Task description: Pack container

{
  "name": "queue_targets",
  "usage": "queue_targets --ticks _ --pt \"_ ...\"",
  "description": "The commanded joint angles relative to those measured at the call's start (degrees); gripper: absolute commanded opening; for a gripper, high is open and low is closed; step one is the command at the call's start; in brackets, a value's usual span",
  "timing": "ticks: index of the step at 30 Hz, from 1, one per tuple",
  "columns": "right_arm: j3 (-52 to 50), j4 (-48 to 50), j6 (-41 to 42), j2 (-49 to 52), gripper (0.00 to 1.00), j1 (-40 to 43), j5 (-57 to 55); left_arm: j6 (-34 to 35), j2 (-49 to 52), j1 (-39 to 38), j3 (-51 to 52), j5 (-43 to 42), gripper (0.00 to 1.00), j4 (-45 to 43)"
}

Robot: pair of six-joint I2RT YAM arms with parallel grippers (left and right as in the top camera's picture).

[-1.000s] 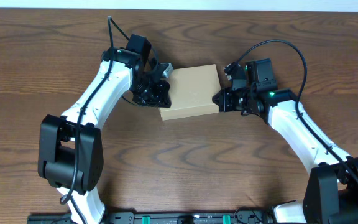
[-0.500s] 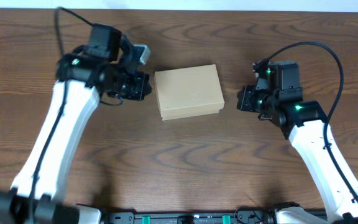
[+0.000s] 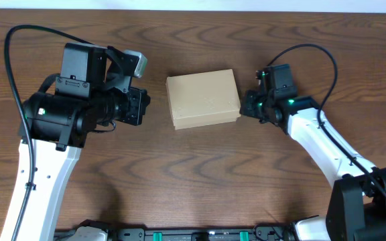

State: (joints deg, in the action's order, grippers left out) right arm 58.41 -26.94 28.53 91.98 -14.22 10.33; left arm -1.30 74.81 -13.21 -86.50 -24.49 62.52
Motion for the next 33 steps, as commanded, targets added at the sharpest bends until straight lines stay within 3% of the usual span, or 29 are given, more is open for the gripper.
queue_targets --ticks 1,33 --pt "-0.11 0.35 1.44 0.28 0.02 -0.72 0.20 0.02 -0.24 0.09 0.11 2.49 0.06 0.46" --pt "-0.11 8.20 3.17 0.28 0.02 -3.80 2.99 0.00 -0.24 0.09 0.13 2.64 0.06 0.46"
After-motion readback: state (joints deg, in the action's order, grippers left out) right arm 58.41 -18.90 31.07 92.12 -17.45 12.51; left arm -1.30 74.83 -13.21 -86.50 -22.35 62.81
